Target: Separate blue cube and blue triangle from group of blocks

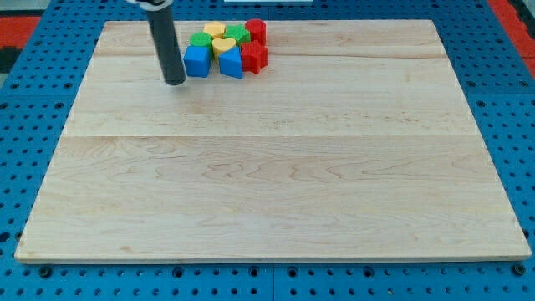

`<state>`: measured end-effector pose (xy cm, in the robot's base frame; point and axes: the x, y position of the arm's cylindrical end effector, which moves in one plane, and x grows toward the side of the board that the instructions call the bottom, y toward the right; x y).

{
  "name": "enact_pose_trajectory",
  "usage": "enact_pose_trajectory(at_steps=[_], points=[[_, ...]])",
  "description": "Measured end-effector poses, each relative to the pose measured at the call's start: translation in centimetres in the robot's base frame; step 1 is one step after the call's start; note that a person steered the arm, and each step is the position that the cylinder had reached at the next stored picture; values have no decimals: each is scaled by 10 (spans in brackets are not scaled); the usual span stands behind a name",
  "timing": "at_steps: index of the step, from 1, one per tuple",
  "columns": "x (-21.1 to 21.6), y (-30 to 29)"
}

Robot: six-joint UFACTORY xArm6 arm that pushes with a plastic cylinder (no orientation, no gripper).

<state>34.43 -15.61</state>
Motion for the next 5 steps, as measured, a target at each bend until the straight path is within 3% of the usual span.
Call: enact_pose_trajectory(at_steps=[1, 2, 4, 5], points=[[11, -53], [-38, -75], [-44, 63], [-44, 52]])
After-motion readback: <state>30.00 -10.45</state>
